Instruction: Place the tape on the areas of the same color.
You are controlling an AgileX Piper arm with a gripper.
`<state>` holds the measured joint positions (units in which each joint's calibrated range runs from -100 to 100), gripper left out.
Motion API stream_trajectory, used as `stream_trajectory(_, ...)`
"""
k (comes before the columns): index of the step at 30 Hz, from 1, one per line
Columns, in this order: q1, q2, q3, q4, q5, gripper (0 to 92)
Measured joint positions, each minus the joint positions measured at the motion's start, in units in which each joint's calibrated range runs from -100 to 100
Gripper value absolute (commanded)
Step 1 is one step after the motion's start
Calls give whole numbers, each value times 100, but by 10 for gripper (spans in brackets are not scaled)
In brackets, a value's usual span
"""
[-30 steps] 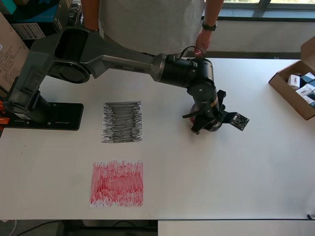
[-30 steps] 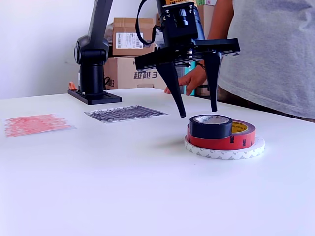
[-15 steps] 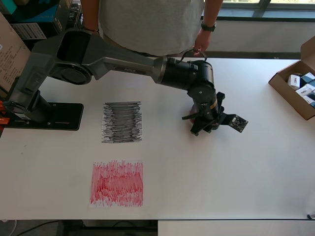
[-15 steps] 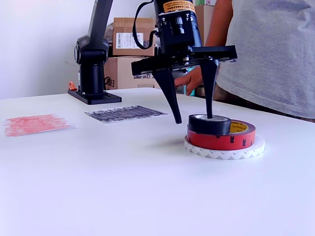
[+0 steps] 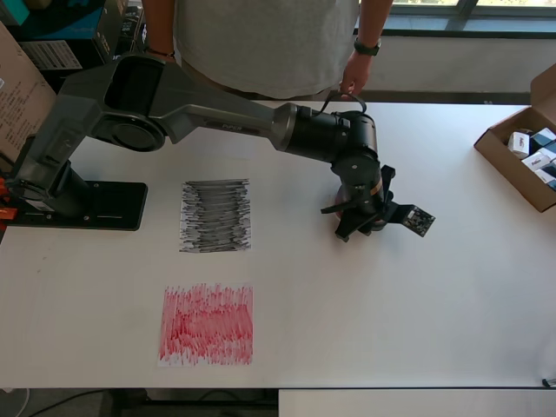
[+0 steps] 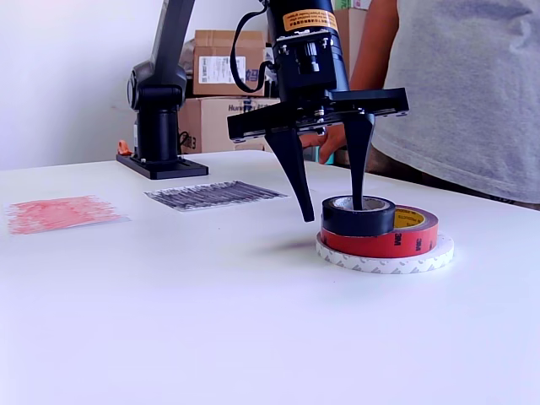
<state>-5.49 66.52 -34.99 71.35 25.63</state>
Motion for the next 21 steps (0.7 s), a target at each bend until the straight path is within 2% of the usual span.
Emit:
stream_trajectory(5,0,0,0,0,0,1)
stream_trajectory(15,-171,0,0,21,-88,0)
stream_trajectory(21,-93,-100,0,353,-397,0)
